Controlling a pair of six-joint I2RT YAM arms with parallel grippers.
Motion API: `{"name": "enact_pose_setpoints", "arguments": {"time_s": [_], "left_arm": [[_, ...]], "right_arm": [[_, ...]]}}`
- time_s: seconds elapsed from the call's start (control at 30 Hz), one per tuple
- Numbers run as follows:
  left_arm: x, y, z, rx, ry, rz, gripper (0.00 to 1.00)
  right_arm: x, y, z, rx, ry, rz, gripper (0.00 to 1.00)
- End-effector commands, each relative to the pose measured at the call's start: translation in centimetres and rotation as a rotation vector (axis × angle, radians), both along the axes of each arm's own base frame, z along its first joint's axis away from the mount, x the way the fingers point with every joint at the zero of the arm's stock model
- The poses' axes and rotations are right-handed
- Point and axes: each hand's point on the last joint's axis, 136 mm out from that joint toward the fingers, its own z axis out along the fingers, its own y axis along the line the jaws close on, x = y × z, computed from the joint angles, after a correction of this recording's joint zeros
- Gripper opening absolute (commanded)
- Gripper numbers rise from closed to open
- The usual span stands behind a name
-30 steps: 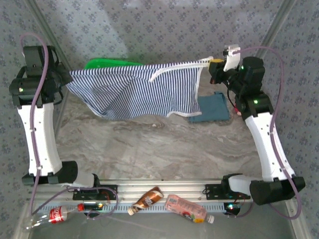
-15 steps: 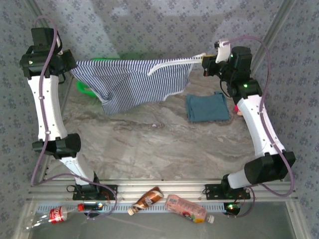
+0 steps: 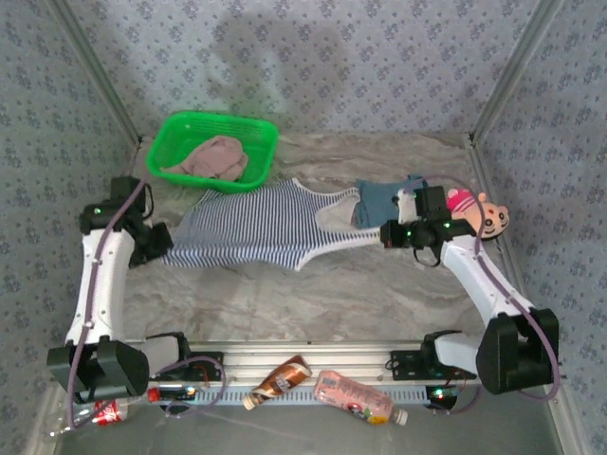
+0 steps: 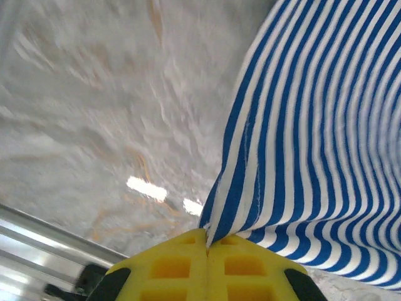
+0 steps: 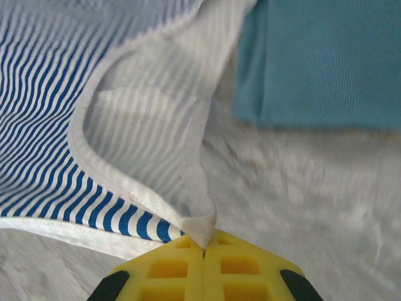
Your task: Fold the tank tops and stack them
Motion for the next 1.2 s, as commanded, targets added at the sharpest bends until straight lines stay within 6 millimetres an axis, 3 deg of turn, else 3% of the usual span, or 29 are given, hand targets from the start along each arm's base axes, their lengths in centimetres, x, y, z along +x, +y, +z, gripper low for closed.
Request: {"name": "enact_pose_setpoints", "arguments": {"time_s": [0.0, 0.13, 0.23, 0.37, 0.47, 0.57, 0.73, 0.87, 1.03, 1.1, 1.17], "left_arm": [[-3.1, -1.7, -2.8, -0.093, 0.073, 0.108, 0.04], [-6.7, -2.5, -5.7, -0.132, 0.163, 0.185, 0.05], [-7.6, -3.1, -6.1, -0.133, 0.200, 0.192, 0.07], [-8.7, -3.1, -6.0, -0.104, 0.265, 0.183, 0.09], [-9.6, -3.8, -6.0, -0.118, 0.291, 0.179, 0.09], [-10.8, -4.5, -6.7, -0.122, 0.339, 0.167, 0.11], [-10.4, -5.1, -7.3, -0.065, 0.357, 0.161, 0.12], [-11.0, -6.3, -9.5, -0.038, 0.411, 0.145, 0.13], [-11.0, -6.1, -9.7, 0.006, 0.395, 0.150, 0.11], [-11.1, -6.0, -9.6, 0.010, 0.399, 0.144, 0.11], [-11.1, -6.2, -9.7, -0.002, 0.398, 0.139, 0.13]], "right_arm": [[-1.3, -0.4, -3.2, -0.032, 0.116, -0.018, 0.01], [-2.4, -1.0, -5.7, -0.080, 0.227, -0.022, 0.02], [-3.8, -1.3, -6.3, -0.103, 0.284, -0.028, 0.02], [-4.8, -1.9, -5.3, -0.121, 0.303, -0.049, 0.02], [-4.6, -2.6, -4.1, -0.126, 0.277, -0.089, 0.03], [-4.7, -3.0, -4.1, -0.137, 0.307, -0.101, 0.03], [-4.9, -3.4, -5.9, -0.155, 0.355, -0.118, 0.03], [-6.1, -3.6, -7.5, -0.162, 0.416, -0.150, 0.04], [-5.6, -5.3, -7.8, -0.208, 0.389, -0.212, 0.06], [-5.3, -5.3, -7.7, -0.212, 0.387, -0.208, 0.10], [-5.1, -5.3, -7.5, -0.213, 0.381, -0.199, 0.26]]}}
